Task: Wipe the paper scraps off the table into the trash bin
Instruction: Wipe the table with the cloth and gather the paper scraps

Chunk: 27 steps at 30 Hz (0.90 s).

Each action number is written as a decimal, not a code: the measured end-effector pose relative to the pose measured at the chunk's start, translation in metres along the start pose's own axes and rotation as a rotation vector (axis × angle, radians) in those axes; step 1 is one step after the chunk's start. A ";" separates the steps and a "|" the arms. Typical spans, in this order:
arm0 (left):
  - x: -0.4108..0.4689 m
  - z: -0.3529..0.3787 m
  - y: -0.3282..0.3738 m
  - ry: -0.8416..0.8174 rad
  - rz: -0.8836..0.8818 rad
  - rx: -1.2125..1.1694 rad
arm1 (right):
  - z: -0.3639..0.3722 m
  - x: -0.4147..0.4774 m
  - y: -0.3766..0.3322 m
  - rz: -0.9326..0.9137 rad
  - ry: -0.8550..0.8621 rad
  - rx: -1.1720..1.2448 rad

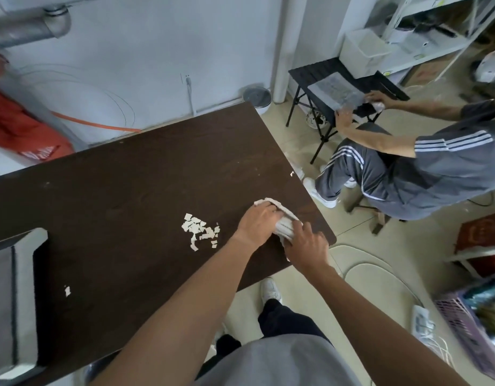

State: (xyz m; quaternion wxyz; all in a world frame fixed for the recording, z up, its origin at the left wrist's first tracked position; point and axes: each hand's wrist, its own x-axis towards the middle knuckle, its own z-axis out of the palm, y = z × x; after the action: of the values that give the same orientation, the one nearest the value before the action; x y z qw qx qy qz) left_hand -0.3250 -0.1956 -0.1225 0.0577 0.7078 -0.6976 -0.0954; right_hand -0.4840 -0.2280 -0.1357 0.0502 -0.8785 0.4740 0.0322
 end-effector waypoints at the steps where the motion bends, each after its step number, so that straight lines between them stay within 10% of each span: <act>1: -0.001 -0.001 -0.004 -0.007 0.020 -0.015 | 0.001 -0.002 -0.006 0.022 -0.025 0.030; 9: -0.040 -0.011 -0.047 -0.016 -0.029 0.021 | -0.002 0.003 -0.051 -0.148 -0.139 0.187; 14: -0.076 -0.035 -0.077 0.127 -0.284 -0.048 | -0.027 0.061 -0.076 -0.569 0.021 -0.006; 27: -0.166 -0.041 -0.156 0.211 -0.949 0.020 | -0.048 0.124 -0.248 -0.979 -0.004 -0.214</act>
State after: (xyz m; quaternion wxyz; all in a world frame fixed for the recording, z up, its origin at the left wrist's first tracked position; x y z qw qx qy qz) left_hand -0.1652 -0.0291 -0.1068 0.0716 0.9541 -0.2891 -0.0321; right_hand -0.2079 -0.2011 -0.0871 -0.0300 -0.9980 0.0001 0.0551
